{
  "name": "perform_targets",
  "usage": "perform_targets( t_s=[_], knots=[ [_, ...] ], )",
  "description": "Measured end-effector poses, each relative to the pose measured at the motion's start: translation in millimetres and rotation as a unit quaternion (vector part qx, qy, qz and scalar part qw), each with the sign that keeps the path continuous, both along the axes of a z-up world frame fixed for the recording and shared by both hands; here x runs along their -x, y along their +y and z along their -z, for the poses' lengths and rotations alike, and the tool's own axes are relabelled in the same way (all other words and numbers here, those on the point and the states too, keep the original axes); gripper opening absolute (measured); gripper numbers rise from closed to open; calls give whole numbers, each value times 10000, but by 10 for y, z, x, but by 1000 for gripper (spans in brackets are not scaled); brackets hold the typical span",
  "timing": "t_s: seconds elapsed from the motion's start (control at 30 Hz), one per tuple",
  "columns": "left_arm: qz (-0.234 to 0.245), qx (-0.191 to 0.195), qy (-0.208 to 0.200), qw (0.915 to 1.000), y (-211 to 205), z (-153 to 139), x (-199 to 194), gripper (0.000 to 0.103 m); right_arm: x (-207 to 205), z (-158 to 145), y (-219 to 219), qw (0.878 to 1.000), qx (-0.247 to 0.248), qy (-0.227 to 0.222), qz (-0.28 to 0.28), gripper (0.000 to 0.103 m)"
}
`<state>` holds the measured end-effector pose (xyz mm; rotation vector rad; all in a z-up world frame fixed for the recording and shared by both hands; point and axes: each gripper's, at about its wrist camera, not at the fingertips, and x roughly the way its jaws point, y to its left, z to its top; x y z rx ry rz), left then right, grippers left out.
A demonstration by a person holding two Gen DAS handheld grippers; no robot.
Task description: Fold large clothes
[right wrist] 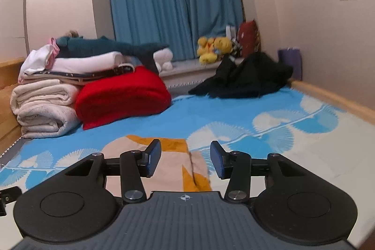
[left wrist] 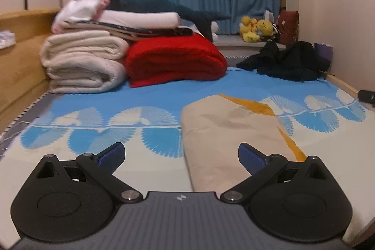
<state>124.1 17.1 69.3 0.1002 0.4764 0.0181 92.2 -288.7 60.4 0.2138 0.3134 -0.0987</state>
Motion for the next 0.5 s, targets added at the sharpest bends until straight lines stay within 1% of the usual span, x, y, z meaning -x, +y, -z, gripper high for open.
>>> perform_targets(
  t_s=[0.07, 0.13, 0.2, 0.27, 0.37, 0.4, 0.5],
  knots=[
    [-45, -94, 24, 9999, -35, 55, 300, 103, 235, 23, -34, 10000, -22, -29, -11, 49],
    [-140, -76, 96, 9998, -43, 139, 581, 103, 463, 43, -26, 10000, 24, -23, 42, 50],
    [-162, 70, 286, 9994, -40, 241, 811, 103, 626, 85, 13, 10000, 90, 10, -11, 50],
    [-113, 230, 511, 9984, -24, 401, 942, 103, 741, 157, 50, 9998, 172, 81, 20, 51],
    [-3, 360, 884, 9954, -34, 569, 969, 103, 861, 283, 120, 9995, 209, 230, -42, 52],
    [-7, 349, 866, 9956, -40, 596, 951, 103, 875, 335, 145, 9993, 225, 284, -73, 52],
    [-67, 147, 641, 9978, -93, 661, 865, 103, 854, 486, 209, 9975, 394, 565, -150, 52]
  ],
)
